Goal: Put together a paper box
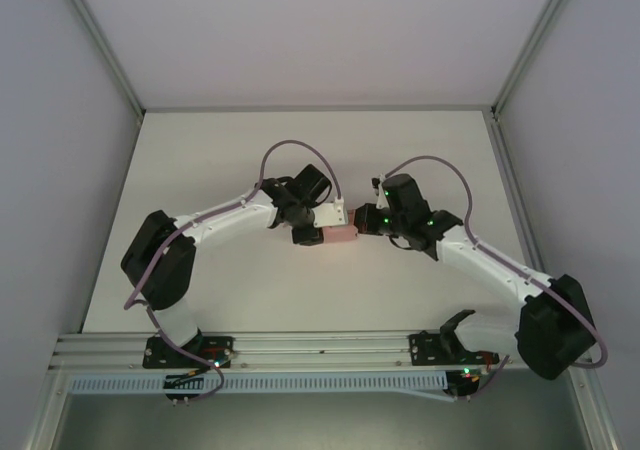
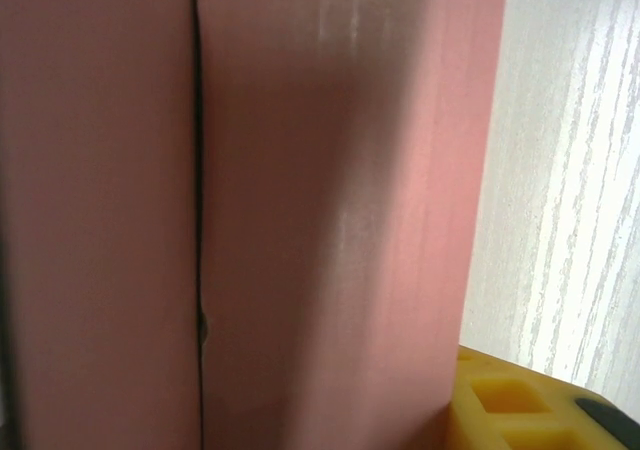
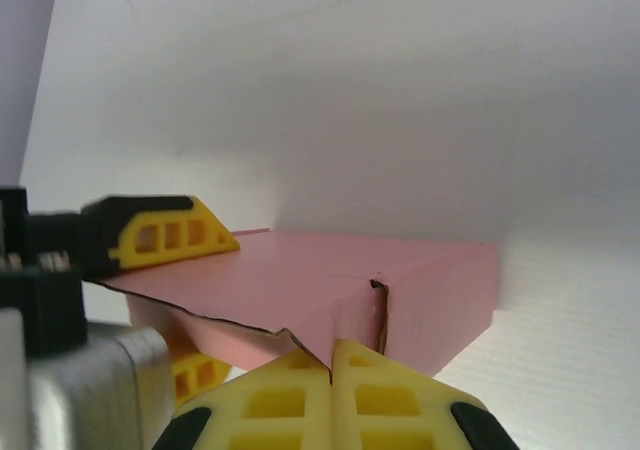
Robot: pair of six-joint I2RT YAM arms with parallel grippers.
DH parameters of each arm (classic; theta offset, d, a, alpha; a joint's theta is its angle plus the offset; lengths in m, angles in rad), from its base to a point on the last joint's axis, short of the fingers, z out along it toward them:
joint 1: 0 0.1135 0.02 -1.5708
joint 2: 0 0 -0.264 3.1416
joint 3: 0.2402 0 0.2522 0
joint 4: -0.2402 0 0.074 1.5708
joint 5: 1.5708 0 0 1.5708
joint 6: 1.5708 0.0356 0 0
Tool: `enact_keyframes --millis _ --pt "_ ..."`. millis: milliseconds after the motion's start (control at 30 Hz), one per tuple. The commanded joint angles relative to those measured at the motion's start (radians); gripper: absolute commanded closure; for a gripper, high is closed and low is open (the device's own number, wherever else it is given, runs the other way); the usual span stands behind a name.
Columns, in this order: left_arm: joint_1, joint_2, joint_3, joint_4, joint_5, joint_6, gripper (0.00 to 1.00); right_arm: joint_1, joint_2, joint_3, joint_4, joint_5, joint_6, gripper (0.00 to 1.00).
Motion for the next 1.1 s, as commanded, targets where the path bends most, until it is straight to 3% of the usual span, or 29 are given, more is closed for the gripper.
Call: enact_keyframes --millis 0,100,400,567,900,1067 --pt "0.023 0.031 0.01 -0.001 -0.033 -0.021 0.57 -0.015 0.036 0.09 -0.109 -0.126 0.103 1.0" --pt "0.023 0.025 0.006 0.002 -0.033 -0.019 0.57 -0.036 0.045 0.092 -0.133 -0.125 0.078 1.0" --pt "0.022 0.015 0.003 0.001 -0.036 -0.013 0.56 -0.044 0.034 0.002 -0.217 0.18 -0.194 1.0" --pt "0.024 0.017 0.008 -0.002 -0.037 -0.015 0.56 -0.033 0.034 -0.039 -0.192 0.231 -0.272 1.0" --pt "0.026 0.018 0.027 0.012 -0.033 -0.032 0.54 -0.012 0.056 -0.141 -0.018 0.19 -0.142 1.0" --pt "0.028 0.008 0.027 0.012 -0.036 -0.036 0.53 0.011 0.053 -0.161 -0.027 0.255 -0.127 1.0"
